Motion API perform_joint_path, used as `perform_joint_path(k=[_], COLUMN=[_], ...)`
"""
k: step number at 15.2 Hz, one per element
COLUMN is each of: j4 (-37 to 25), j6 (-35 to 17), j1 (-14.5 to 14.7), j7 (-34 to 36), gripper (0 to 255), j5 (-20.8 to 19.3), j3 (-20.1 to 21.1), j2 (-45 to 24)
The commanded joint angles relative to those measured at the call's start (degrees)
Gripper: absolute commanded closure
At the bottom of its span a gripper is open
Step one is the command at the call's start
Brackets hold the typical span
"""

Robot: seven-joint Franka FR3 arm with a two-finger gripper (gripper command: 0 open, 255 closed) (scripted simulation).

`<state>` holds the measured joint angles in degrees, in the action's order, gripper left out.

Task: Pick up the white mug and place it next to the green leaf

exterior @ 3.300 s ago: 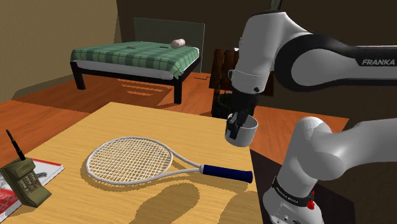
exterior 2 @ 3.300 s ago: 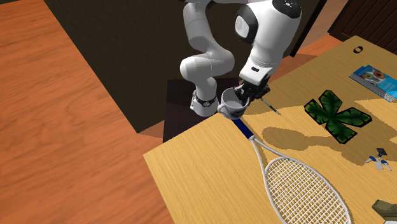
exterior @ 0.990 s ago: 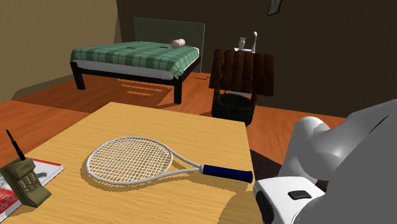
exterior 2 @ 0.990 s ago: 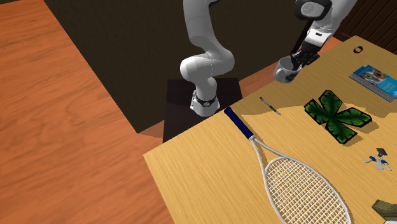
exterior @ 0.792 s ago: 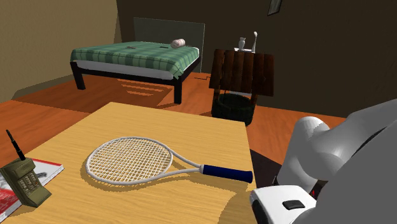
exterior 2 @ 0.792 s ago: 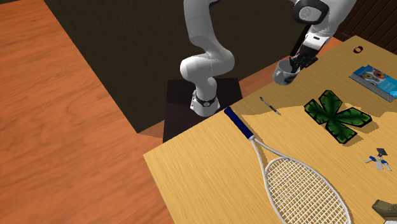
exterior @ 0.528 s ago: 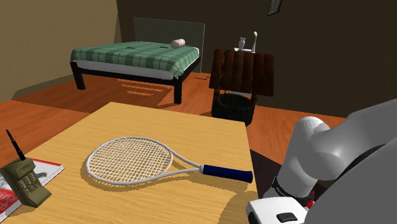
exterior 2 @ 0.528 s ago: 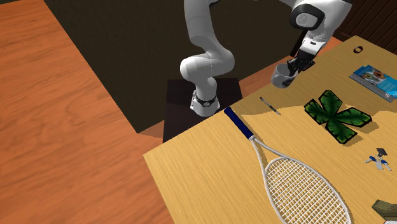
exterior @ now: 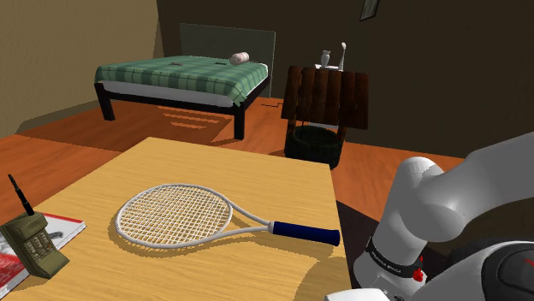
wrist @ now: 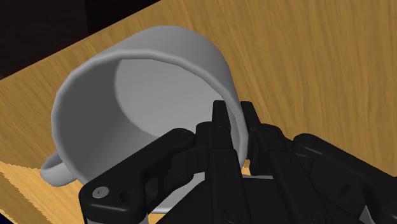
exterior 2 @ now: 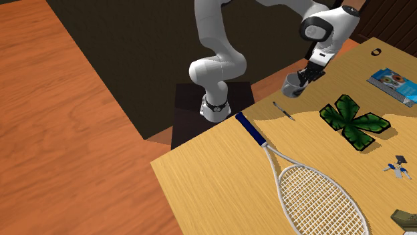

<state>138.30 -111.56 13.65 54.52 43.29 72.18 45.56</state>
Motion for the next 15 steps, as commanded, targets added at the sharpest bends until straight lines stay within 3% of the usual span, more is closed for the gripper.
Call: perform_joint_path(k=[1, 4, 12, 13, 15], j4=[0.58, 1.41, 1.41, 1.41, 1.41], j6=[-1.52, -3.49, -3.49, -3.49, -3.49], j1=[-0.75, -1.7, -1.7, -1.7, -1.7], j7=[-0.21, -0.5, -0.51, -0.51, -0.51], gripper=[255, 255, 255, 0, 0], j5=[0.75, 1.82, 1.82, 1.82, 1.82], j3=[1.61, 3.78, 3.78, 3.78, 3.78], j2=[-0.41, -0.88, -0.88, -0.88, -0.88])
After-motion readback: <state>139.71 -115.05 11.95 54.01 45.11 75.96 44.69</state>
